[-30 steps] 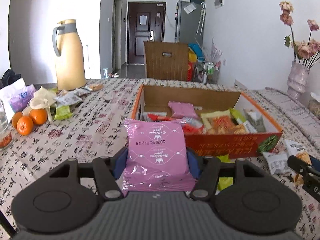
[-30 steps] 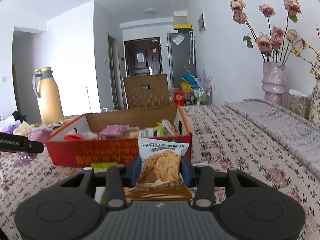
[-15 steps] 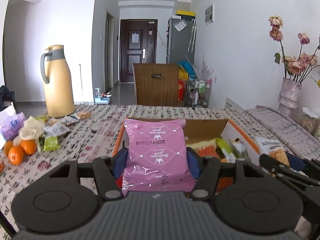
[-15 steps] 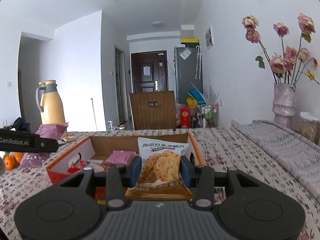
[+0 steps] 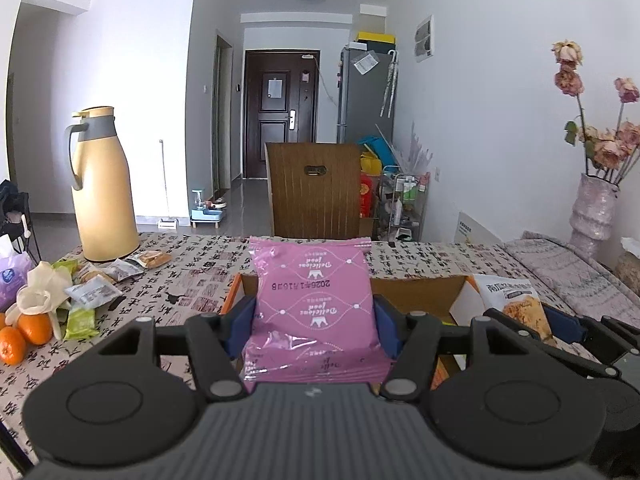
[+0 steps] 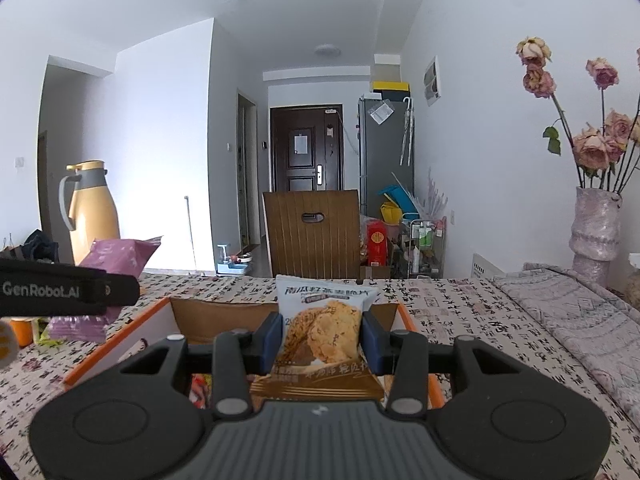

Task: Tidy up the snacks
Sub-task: 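Carry the pink packet and cracker packet over the cardboard box, then open both grippers to drop both packets into the box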

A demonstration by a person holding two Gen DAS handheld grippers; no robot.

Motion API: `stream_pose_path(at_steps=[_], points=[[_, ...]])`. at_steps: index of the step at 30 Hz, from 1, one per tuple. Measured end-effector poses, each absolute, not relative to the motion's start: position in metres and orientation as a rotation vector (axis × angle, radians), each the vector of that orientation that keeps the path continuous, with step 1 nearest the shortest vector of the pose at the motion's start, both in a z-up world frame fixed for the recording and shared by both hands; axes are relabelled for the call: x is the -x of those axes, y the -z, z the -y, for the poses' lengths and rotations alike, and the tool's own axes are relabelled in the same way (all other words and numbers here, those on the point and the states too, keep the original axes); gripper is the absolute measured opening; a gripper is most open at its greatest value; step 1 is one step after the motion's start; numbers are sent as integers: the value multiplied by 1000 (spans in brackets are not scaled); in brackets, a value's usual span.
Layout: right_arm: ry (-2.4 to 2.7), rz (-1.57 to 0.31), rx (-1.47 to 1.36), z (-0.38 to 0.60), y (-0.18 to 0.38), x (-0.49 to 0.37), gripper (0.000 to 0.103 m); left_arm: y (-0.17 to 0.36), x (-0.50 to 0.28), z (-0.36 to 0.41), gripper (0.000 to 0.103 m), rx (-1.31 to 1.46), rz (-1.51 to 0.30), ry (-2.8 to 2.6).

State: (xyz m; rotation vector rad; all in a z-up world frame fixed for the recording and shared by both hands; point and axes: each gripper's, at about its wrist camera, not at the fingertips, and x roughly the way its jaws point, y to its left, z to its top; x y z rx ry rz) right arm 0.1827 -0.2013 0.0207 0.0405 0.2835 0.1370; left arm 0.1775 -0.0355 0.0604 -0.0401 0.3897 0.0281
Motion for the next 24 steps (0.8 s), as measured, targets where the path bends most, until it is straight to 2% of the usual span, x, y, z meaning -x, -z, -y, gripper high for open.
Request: stream_pose_path(at_steps=[8, 18, 19, 21, 22, 23, 24], points=[[-116, -336, -61, 202, -2, -226, 41, -36, -217, 32, 63, 51, -403, -55], [-128, -382, -53, 201, 13, -228, 43, -12, -229, 22, 64, 64, -456, -59], [-129, -385, -52, 202, 13, -228, 45, -12, -228, 22, 66, 65, -448, -58], [-125, -387, -50, 202, 14, -226, 47, -13, -225, 21, 86, 76, -429, -67], [-126, -386, -49, 202, 14, -225, 56, -14, -223, 21, 89, 78, -416, -76], [-126, -385, -52, 203, 13, -224, 62, -15, -222, 20, 98, 82, -407, -82], [-121, -381, -55, 203, 13, -223, 79, -16, -220, 19, 103, 89, -401, -90]])
